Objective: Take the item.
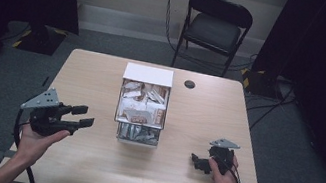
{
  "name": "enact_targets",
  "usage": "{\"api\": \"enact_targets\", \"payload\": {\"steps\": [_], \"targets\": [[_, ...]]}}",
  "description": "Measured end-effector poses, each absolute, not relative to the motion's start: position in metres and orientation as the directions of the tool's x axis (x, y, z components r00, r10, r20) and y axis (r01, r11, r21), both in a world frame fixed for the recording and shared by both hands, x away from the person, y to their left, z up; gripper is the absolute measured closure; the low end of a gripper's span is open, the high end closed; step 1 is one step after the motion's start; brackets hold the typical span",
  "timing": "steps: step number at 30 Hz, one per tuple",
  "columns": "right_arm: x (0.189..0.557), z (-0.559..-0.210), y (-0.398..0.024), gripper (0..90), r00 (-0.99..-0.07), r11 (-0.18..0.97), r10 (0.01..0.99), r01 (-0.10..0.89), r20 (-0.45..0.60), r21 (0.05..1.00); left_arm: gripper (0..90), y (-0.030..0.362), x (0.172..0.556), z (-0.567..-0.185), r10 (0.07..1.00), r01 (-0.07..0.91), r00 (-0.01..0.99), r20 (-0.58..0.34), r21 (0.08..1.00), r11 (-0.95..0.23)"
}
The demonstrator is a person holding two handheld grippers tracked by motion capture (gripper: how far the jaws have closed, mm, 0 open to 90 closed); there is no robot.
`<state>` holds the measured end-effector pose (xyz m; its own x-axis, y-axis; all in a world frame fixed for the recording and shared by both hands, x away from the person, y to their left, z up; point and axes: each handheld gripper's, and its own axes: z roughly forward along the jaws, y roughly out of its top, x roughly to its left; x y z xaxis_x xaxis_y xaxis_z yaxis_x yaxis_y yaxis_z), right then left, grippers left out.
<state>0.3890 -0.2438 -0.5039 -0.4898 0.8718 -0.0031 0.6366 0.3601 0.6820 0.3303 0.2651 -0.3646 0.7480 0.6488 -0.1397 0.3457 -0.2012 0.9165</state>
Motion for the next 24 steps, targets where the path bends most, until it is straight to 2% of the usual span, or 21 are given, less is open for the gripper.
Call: {"api": "enact_targets", "payload": {"steps": [6, 10, 14, 16, 18, 24], "targets": [[0.389, -0.504, -0.244, 0.0, -0.49, 0.36, 0.872, 0.637, -0.003, 0.682, 47.8, 0.257, 0.335, -0.351, 0.615, 0.338, 0.773, -0.157, 0.922, -0.189], [0.389, -0.504, -0.244, 0.0, -0.491, 0.361, 0.871, 0.636, -0.003, 0.682, 46.4, 0.248, 0.331, -0.345, 0.635, 0.319, 0.758, -0.145, 0.933, -0.167], [0.389, -0.504, -0.244, 0.0, -0.491, 0.361, 0.871, 0.635, -0.004, 0.683, 46.1, 0.236, 0.329, -0.336, 0.609, 0.291, 0.784, -0.121, 0.938, -0.188], [0.389, -0.504, -0.244, 0.0, -0.49, 0.36, 0.872, 0.637, -0.003, 0.682, 48.0, 0.23, 0.331, -0.333, 0.593, 0.284, 0.797, -0.115, 0.938, -0.2], [0.389, -0.504, -0.244, 0.0, -0.49, 0.36, 0.872, 0.637, -0.003, 0.682, 53.7, 0.226, 0.335, -0.329, 0.583, 0.295, 0.8, -0.139, 0.938, -0.18], [0.389, -0.504, -0.244, 0.0, -0.491, 0.361, 0.871, 0.636, -0.003, 0.682, 54.4, 0.208, 0.341, -0.32, 0.555, 0.275, 0.821, -0.132, 0.944, -0.183]]}}
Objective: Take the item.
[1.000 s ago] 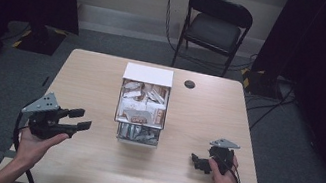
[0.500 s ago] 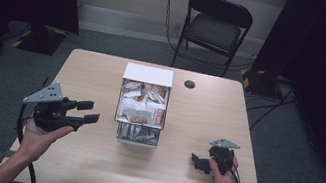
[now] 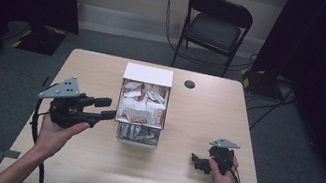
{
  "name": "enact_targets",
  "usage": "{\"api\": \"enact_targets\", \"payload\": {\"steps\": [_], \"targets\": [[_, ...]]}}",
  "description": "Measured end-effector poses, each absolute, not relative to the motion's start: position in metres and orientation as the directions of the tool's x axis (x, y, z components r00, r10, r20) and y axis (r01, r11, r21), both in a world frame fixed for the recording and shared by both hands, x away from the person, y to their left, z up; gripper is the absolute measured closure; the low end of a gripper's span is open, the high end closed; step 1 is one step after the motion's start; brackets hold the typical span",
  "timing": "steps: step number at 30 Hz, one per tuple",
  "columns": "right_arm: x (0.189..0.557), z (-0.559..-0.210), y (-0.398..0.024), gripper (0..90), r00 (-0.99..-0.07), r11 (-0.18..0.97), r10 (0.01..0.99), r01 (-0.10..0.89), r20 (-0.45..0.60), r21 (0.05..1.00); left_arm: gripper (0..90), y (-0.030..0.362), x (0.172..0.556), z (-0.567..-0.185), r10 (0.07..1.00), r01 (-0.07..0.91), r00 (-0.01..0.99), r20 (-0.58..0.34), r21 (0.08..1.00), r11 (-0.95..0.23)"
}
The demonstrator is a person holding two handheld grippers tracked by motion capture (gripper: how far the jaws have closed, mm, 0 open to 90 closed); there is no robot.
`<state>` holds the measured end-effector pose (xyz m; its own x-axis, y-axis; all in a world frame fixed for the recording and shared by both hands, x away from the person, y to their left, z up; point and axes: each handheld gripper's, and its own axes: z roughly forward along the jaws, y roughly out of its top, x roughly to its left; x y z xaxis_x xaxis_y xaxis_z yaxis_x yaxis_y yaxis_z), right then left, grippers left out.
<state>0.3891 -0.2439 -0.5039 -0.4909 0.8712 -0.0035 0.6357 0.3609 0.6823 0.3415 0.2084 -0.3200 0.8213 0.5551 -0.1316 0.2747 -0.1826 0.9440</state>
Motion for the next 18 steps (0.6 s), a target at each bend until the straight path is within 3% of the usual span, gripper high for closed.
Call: {"api": "enact_targets", "payload": {"steps": [18], "targets": [[0.389, -0.504, -0.244, 0.0, -0.492, 0.361, 0.871, 0.635, -0.003, 0.683, 54.6, 0.168, 0.374, -0.319, 0.481, 0.275, 0.867, -0.13, 0.93, -0.245]]}}
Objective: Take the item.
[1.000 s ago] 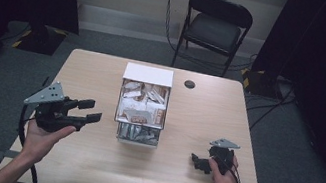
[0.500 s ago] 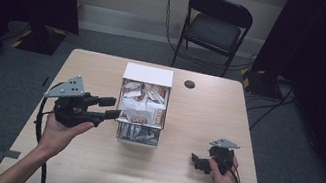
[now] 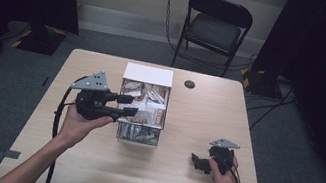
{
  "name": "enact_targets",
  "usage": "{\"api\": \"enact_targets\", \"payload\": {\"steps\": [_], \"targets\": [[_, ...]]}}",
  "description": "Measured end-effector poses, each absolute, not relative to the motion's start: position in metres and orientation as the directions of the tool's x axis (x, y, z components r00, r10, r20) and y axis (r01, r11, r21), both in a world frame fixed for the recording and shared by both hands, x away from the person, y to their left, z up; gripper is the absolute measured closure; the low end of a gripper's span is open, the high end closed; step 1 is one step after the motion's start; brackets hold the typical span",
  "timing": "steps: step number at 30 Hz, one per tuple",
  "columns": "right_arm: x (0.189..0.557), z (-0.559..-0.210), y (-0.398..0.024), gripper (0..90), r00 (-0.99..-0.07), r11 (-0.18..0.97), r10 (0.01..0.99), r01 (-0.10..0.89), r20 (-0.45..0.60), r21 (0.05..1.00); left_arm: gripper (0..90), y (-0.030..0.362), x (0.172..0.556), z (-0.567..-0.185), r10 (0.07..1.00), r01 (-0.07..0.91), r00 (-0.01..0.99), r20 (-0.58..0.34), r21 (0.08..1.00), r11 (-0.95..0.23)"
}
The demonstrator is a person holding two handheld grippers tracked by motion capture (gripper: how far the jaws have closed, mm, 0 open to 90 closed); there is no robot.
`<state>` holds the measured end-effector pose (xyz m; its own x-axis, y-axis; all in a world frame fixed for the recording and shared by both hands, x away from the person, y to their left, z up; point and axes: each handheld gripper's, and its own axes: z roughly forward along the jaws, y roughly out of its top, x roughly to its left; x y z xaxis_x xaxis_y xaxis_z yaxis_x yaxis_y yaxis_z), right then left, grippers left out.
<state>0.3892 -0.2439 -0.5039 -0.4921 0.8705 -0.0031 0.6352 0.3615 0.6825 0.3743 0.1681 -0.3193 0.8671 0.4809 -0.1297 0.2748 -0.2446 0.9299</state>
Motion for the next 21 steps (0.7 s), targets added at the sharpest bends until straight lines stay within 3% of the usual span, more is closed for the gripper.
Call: {"api": "enact_targets", "payload": {"steps": [21], "targets": [[0.389, -0.504, -0.244, 0.0, -0.492, 0.362, 0.871, 0.635, -0.004, 0.682, 70.0, 0.154, 0.375, -0.324, 0.426, 0.255, 0.899, -0.098, 0.91, -0.328]]}}
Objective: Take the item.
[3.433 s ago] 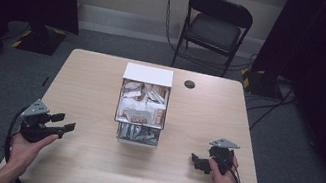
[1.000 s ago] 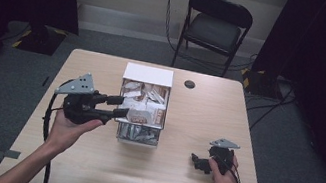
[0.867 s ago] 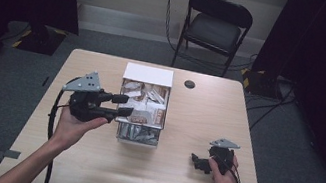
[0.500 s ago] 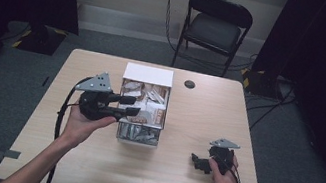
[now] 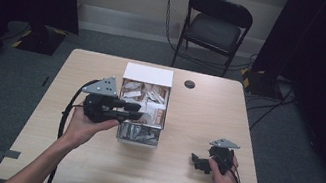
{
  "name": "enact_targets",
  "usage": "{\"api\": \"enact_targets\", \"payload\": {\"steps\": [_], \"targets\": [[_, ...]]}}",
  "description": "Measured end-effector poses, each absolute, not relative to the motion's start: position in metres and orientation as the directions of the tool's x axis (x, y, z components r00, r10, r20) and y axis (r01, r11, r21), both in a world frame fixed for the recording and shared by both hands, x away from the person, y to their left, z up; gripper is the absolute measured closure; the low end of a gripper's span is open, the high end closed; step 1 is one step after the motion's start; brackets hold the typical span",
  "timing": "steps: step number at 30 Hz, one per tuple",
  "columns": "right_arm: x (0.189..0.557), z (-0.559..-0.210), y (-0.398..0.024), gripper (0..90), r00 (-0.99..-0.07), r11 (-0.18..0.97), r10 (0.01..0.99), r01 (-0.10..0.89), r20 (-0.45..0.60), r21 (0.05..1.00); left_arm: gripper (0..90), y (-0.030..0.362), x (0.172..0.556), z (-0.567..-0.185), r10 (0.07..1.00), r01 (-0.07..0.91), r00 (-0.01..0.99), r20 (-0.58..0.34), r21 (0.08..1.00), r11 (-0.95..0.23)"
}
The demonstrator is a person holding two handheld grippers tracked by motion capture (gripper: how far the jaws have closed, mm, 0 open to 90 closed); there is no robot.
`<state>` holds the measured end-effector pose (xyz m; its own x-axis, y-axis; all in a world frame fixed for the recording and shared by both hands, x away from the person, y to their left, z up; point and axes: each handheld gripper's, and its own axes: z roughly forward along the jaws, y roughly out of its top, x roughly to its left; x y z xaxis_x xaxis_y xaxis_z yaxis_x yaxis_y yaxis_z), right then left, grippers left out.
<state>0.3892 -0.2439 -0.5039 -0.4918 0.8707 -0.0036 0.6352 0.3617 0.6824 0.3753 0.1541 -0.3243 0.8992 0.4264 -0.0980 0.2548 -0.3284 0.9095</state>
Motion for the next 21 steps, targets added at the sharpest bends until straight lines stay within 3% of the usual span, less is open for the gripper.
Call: {"api": "enact_targets", "payload": {"steps": [21], "targets": [[0.3892, -0.5039, -0.2439, 0.0, -0.492, 0.362, 0.871, 0.635, -0.004, 0.682, 73.9, 0.1496, 0.3805, -0.3336, 0.42, 0.289, 0.901, -0.111, 0.875, -0.389]]}}
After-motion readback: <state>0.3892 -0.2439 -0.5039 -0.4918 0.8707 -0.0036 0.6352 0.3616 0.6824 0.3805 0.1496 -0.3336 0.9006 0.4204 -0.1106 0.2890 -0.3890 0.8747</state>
